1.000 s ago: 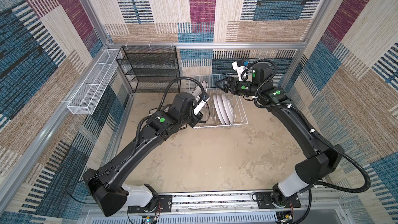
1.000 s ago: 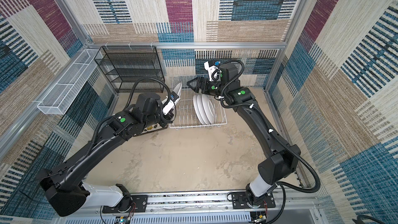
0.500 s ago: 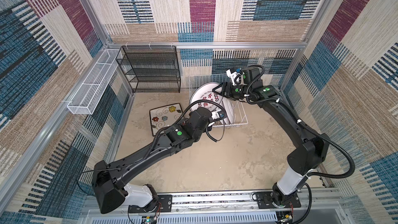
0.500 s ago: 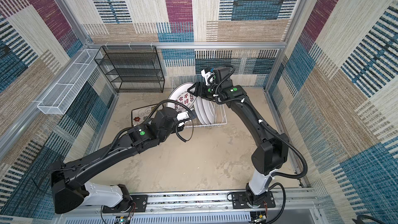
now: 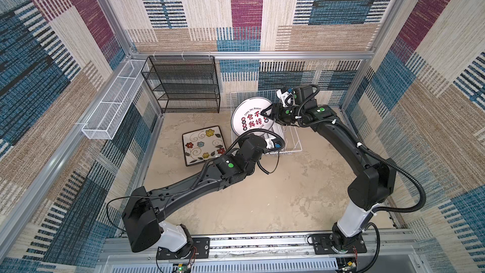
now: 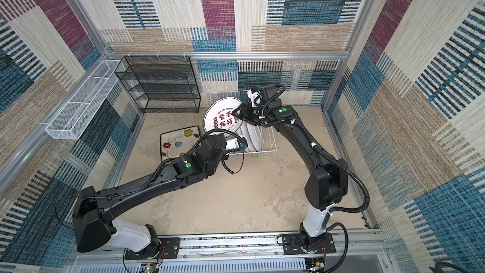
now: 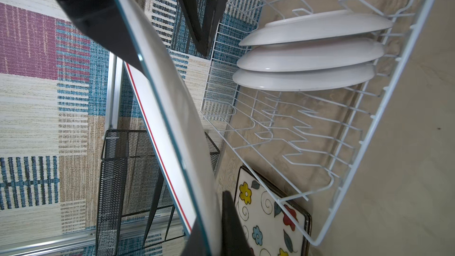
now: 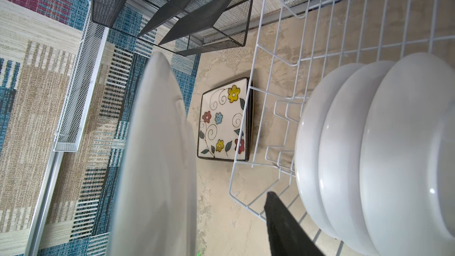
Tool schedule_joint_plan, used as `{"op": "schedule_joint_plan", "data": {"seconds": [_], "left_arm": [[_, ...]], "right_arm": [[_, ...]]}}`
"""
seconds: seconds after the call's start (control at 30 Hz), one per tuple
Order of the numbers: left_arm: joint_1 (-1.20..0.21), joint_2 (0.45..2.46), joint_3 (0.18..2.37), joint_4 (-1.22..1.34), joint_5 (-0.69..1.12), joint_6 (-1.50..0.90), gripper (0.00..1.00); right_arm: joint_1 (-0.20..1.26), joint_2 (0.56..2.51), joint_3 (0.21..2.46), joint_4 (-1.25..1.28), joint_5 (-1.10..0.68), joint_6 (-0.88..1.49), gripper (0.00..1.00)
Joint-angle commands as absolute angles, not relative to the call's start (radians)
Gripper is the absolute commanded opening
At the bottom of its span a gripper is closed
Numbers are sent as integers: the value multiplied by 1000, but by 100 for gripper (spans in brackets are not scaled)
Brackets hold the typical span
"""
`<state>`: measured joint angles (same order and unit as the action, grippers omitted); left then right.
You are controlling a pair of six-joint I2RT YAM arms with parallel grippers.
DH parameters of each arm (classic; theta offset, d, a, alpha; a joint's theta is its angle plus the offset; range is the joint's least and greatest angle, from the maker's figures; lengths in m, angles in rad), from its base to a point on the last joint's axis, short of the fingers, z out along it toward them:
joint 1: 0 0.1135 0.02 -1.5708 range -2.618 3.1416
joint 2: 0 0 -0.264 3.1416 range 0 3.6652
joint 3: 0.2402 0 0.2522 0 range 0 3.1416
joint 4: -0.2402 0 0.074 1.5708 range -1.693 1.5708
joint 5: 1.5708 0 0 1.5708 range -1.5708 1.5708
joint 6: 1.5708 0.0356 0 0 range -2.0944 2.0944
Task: Unload the plates from the dish rack
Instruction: Pick up a plate from the dish rack.
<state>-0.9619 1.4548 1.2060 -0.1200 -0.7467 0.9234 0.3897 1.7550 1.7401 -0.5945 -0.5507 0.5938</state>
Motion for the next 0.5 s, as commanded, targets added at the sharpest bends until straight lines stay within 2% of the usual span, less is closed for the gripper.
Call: {"op": "schedule_joint_plan", "data": {"seconds": [0.0, 0.03, 0.07, 0.1, 0.13, 0.27, 0.4, 0.47], "left_arm": [[-962, 1459, 1204, -62, -747, 1021, 0], [-962, 1460, 1207, -78, -749, 1010, 0], [-961, 1460, 1213, -89, -753, 992, 0], [-960, 1457, 1221, -108, -756, 974, 0], [-960, 1454, 1225, -118, -757, 957, 0], [-957, 1433, 1227, -112, -757, 925, 0], [-957, 1419, 1226, -113, -758, 920, 0], [-957, 1416, 1224, -114, -756, 918, 0]], "right_arm": [[397, 1737, 1726, -583, -595, 583, 27], [397, 1732, 1721, -575, -593, 590, 27], [396, 1728, 1715, -566, -592, 593, 32], [395, 1722, 1711, -559, -590, 598, 44], [394, 1716, 1706, -552, -586, 601, 52], [390, 1690, 1687, -524, -559, 616, 69], [384, 1665, 1663, -497, -539, 631, 79], [382, 1654, 1655, -480, -533, 637, 81]]}}
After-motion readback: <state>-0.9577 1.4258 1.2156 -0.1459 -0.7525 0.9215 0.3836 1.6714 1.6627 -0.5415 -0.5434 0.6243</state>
